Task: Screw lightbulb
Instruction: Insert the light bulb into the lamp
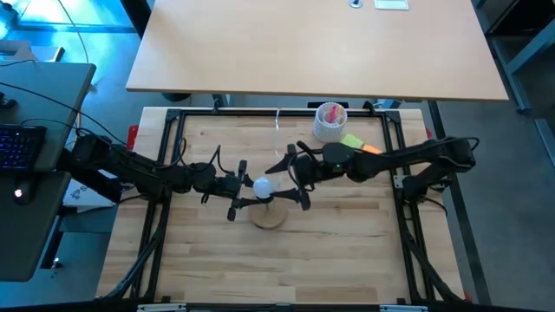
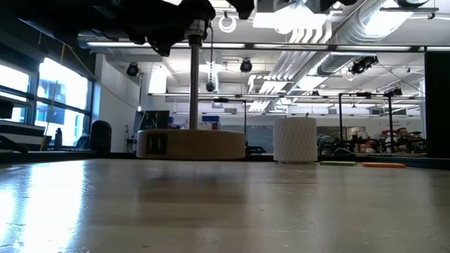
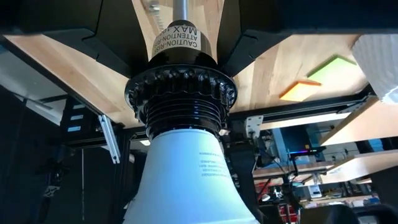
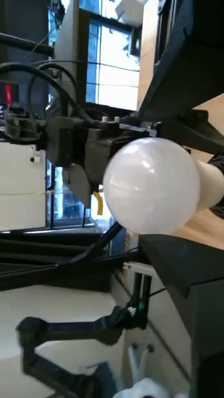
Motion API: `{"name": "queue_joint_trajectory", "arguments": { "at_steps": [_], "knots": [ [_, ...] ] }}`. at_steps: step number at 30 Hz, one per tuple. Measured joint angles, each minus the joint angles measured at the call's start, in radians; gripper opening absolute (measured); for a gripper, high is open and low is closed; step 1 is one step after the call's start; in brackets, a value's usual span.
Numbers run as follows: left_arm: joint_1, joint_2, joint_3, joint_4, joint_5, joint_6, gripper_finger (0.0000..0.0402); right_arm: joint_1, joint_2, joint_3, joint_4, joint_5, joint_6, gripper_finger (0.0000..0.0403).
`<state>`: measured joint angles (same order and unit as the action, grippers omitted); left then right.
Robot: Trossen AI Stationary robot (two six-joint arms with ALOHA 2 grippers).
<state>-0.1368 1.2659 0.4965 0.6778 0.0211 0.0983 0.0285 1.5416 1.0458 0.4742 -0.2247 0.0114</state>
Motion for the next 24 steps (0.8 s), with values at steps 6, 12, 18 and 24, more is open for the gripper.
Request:
{"name": "queue_joint_trajectory", "arguments": {
  "at_steps": [6,12,18,24],
  "knots": [
    [0.000,0.000,0.000,0.002,-0.026,-0.002,0.0159,-0.004,0.012,0.000,0.026,0.018,0.016,0.0306],
    [0.000,0.000,0.000,0.010,-0.099,-0.008,0.0159,0.031,0.012,0.000,0.025,0.140,0.009,0.0280],
    [0.000,0.000,0.000,0.028,-0.181,-0.019,0.0159,0.087,0.012,0.001,0.031,0.398,-0.001,0.0258],
    [-0.001,0.001,0.000,0.040,-0.281,-0.043,0.0159,0.130,0.017,0.001,0.052,0.529,-0.011,0.0256]
  ]
}}
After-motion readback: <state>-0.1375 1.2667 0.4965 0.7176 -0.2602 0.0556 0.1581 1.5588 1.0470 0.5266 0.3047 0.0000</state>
